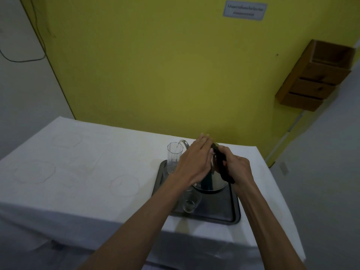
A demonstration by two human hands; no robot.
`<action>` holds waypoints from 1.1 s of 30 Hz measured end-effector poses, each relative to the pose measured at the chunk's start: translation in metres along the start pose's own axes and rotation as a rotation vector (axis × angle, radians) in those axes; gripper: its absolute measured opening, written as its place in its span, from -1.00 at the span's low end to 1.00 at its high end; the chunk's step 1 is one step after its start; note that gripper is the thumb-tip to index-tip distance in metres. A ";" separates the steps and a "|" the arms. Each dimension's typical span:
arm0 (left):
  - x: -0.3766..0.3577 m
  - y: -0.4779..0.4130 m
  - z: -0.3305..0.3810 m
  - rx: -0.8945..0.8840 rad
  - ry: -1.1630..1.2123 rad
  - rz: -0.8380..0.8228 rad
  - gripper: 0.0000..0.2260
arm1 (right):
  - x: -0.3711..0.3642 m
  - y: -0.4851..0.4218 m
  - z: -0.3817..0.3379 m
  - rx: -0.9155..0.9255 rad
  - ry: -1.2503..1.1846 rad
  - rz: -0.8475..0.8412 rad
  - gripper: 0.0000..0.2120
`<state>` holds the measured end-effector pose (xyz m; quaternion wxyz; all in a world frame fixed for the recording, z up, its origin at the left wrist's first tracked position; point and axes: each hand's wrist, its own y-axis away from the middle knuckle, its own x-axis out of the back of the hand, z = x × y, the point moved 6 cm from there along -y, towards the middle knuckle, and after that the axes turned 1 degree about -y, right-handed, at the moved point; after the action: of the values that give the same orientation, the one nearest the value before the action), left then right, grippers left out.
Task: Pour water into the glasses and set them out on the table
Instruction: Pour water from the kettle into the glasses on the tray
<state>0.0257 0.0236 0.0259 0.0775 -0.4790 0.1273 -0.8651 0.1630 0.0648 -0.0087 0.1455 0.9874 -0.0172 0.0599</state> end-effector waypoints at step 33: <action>-0.010 -0.004 -0.016 -0.003 0.012 0.033 -0.57 | -0.011 0.000 -0.001 -0.008 0.063 0.012 -0.55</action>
<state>0.0171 0.0323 0.0111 0.0902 -0.4718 0.1371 -0.8663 0.1524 0.0651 -0.0092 0.1497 0.9843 -0.0187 0.0917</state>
